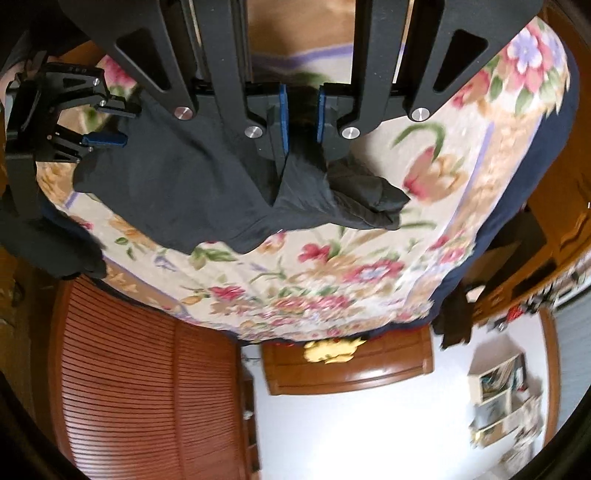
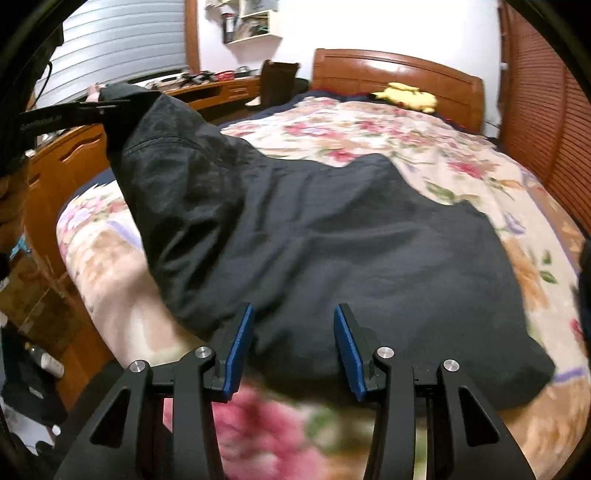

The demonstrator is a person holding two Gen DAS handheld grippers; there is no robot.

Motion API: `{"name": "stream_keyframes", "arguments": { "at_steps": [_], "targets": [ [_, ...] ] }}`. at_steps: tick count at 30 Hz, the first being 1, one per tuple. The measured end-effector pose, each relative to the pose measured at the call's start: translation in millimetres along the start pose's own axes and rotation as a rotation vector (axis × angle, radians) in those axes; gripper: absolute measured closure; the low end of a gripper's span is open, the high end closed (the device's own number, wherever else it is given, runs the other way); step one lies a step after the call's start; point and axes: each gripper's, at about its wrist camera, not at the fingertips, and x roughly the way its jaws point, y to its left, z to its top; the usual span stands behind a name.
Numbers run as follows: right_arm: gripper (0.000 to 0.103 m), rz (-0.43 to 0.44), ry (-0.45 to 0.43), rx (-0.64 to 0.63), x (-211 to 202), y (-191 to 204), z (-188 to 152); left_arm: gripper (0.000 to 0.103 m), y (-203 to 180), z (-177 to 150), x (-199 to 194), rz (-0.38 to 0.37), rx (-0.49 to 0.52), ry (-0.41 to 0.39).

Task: Fold large clothes

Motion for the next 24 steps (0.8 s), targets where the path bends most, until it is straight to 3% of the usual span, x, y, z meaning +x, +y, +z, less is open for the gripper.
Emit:
{"name": "stream_keyframes", "arguments": {
  "at_steps": [8, 17, 24],
  "targets": [
    [0.057, -0.127, -0.053, 0.124, -45.4, -62.2, -9.4, 0.093, -76.0, 32.2, 9.3, -0.084, 0.088, -0.022],
    [0.071, -0.211, -0.096, 0.226, -79.8, -98.0, -21.4, 0.094, -164.0, 49.8, 27.2, -0.235, 0.157, 0.002],
    [0.072, -0.224, -0.114, 0.275, -92.8, -107.1, -27.1, 0.094, -196.6, 28.4, 47.1, -0.347, 0.153, 0.094]
  ]
}}
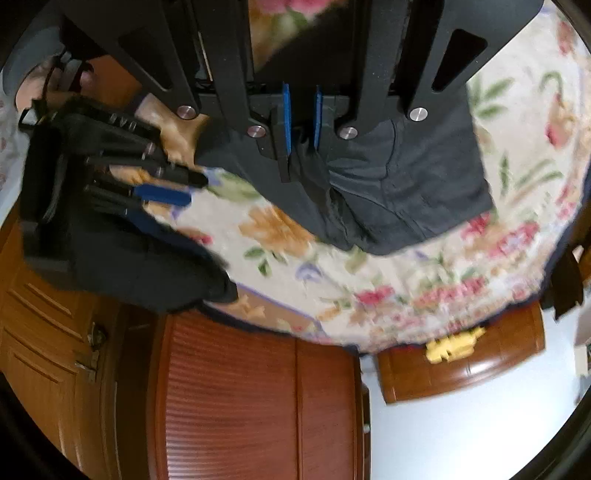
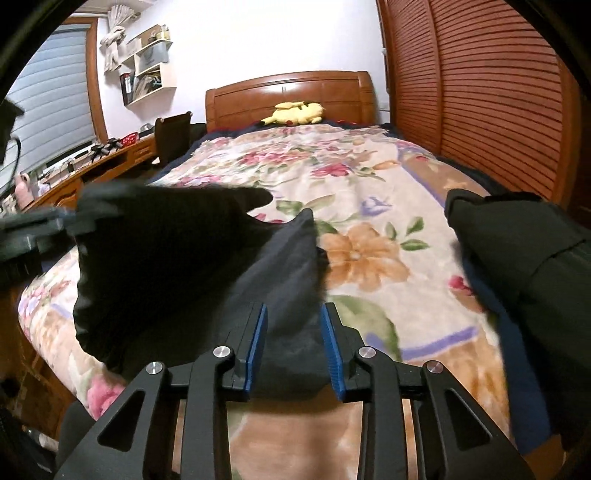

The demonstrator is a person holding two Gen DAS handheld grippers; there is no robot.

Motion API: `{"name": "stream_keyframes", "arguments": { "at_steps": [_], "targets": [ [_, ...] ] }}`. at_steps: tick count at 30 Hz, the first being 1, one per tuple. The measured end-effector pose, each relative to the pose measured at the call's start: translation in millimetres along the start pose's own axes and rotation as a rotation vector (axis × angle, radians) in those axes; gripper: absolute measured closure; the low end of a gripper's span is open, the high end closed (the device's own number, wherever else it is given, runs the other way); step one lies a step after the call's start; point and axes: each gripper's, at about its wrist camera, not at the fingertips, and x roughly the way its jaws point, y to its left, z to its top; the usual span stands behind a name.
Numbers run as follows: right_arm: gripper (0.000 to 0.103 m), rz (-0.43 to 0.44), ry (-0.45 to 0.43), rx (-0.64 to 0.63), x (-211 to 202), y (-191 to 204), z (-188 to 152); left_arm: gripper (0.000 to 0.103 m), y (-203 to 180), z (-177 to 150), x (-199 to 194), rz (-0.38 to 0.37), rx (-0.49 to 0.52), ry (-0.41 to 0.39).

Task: Fold large clothes

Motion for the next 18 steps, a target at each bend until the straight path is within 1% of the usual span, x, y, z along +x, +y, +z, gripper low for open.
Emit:
{"name": "stream_keyframes", "arguments": {
  "at_steps": [3, 5, 7, 8, 9, 10, 11, 15, 17, 18],
  "targets": [
    [0.072, 0.001, 0.000, 0.000, -0.3, 2.7, -0.2, 0.093, 2.8, -8.4, 6.8, 0.017, -0.010, 0.023],
    [0.072, 0.002, 0.002, -0.004, -0.9, 5.1, -0.6, 0.093, 4.6, -10.7, 6.7, 0.031, -0.018, 0.022],
    [0.072, 0.006, 0.002, -0.009, -0.4, 6.5, 0.9, 0.087, 6.5, -11.9, 0.0, 0.035, -0.029, 0.010],
    [0.072, 0.011, 0.002, -0.012, 1.8, 2.1, 3.8, 0.082, 7.9, -12.4, -5.6, 0.018, -0.033, 0.001],
    [0.072, 0.017, 0.003, -0.016, 3.4, 2.3, 5.2, 0.071, 9.7, -12.9, -10.3, -0.002, -0.038, -0.009],
    [0.072, 0.024, 0.004, -0.019, 5.8, -0.4, 7.6, 0.064, 12.7, -13.2, -17.2, -0.011, -0.051, -0.024],
    [0.072, 0.030, 0.004, -0.024, 6.2, 0.7, 8.6, 0.062, 15.0, -13.6, -21.3, -0.008, -0.058, -0.034],
    [0.072, 0.042, -0.017, -0.034, 3.7, 5.7, 13.6, 0.061, 26.8, -17.8, -39.6, -0.009, -0.071, -0.058],
    [0.072, 0.044, -0.025, -0.040, 5.0, 5.8, 15.0, 0.044, 35.9, -25.8, -50.4, 0.011, -0.067, -0.071],
    [0.072, 0.045, -0.026, -0.043, 6.2, 7.0, 15.2, 0.026, 39.3, -29.3, -52.8, 0.020, -0.067, -0.077]
  ]
}}
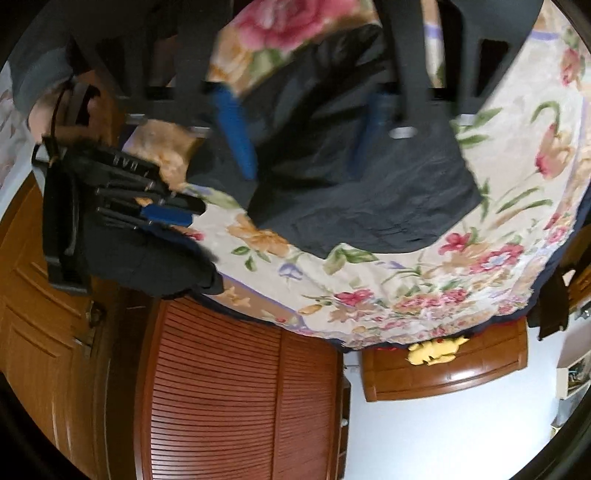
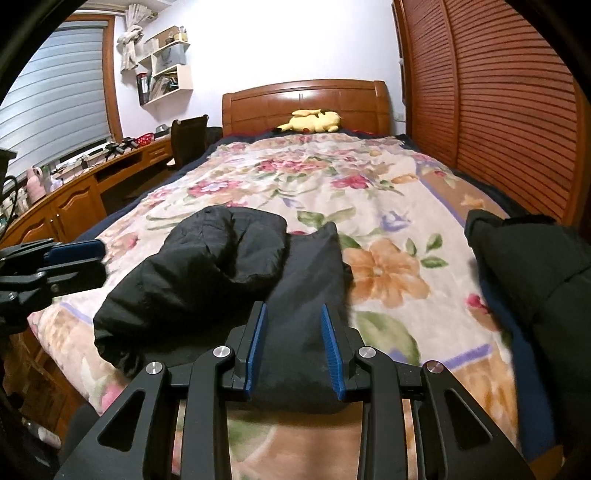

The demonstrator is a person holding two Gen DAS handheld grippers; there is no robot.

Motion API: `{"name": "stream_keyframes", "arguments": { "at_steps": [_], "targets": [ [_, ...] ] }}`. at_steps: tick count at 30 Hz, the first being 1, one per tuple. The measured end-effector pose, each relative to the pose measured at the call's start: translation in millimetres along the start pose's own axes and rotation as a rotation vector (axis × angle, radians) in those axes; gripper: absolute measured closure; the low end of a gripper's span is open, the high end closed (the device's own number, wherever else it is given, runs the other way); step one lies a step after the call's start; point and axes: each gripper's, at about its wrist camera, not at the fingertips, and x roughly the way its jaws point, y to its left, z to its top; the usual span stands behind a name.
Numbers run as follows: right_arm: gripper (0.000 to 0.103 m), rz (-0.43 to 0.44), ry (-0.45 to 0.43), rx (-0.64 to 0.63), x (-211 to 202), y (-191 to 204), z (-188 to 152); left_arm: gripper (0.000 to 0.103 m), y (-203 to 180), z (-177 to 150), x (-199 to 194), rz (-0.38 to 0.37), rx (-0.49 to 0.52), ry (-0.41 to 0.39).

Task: Fold large clothes

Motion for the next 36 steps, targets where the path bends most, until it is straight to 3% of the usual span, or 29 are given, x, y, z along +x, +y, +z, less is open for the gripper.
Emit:
{"name": "stream_keyframes", "arguments": {
  "at_steps": [1, 5, 10, 12, 22, 31, 36],
  "targets": [
    [0.072, 0.000, -0.002, -0.005, 0.6, 0.6, 0.8, 0.021, 6.0, -5.2, -5.0, 0.018, -0.002, -0.012],
    [0.072, 0.004, -0.002, -0.027, 7.7, 4.0, -0.6, 0.021, 31.8, -27.7, -15.6, 0.088, -0.018, -0.023],
    [0.046, 0.003, -0.018, -0.026, 11.8, 4.3, 3.6, 0.021, 63.0, -54.3, -17.2, 0.136, -0.057, -0.016],
    [0.042, 0.010, -0.038, -0.024, 9.7, 5.9, 5.1, 0.021, 75.3, -64.2, -18.1, 0.147, -0.080, -0.014],
    [0.042, 0.086, -0.099, -0.074, 21.6, 28.4, 7.0, 0.021, 111.3, -103.0, -36.5, 0.224, -0.130, -0.035],
    [0.042, 0.091, 0.059, -0.061, 81.7, 40.3, 0.5, 0.021, 123.1, -125.3, -45.3, 0.253, -0.139, -0.033],
    [0.044, 0.080, 0.067, -0.111, 94.0, 52.6, 0.4, 0.021, 123.5, -127.7, -50.9, 0.256, -0.159, -0.053]
  ]
}}
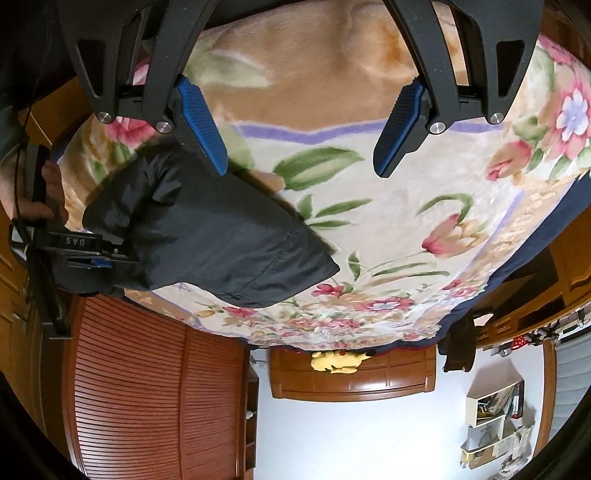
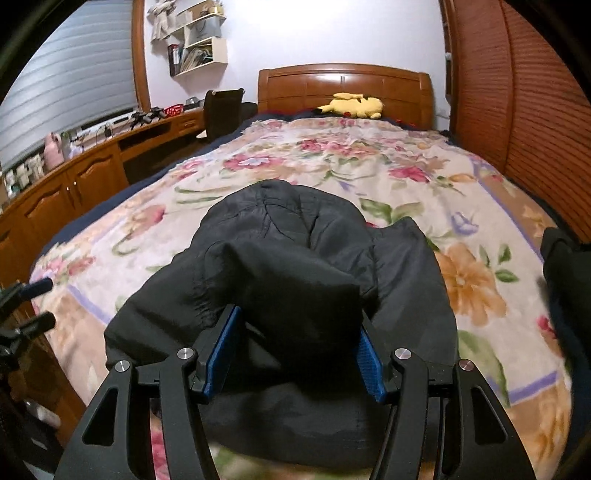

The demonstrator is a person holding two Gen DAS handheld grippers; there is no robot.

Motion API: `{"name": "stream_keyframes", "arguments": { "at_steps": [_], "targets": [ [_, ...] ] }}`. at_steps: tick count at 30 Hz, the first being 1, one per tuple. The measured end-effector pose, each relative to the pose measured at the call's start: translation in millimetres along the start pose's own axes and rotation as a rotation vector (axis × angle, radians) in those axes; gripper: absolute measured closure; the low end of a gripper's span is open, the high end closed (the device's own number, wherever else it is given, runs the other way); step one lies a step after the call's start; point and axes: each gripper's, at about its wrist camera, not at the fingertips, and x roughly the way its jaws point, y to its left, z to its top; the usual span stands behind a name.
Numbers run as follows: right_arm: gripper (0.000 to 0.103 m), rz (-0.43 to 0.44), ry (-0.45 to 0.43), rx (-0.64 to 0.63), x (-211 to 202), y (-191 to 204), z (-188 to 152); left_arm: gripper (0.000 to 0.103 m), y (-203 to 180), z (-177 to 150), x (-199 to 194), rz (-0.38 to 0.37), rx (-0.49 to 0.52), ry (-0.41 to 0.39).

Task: Fold large clothes

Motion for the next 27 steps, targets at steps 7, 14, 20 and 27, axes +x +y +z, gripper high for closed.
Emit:
{"name": "stream_keyframes", "arguments": {
  "at_steps": [7, 14, 20, 27],
  "targets": [
    [0.085, -0.006, -0.012, -0.060, 1.6, 3.5, 0.5, 0.021, -2.8, -3.6, -2.2, -0.002, 0.002, 0.000],
    [0.094, -0.063, -0.148, -0.092, -24.7, 12.2, 0.9, 0.021, -8.4, -4.7, 0.6, -0.009, 0.009, 0.011],
    [0.094, -0.128, -0.270, -0.115, -58.0, 17.3, -1.6, 0.021, -12.9, -4.0, -0.2, -0.022, 0.011, 0.010],
    [0.094, -0.186, -0.235, -0.040, -75.7, -22.8, -24.6, 0.021, -24.8, 0.1, 1.0, -0.055, 0.021, 0.003]
  ]
}}
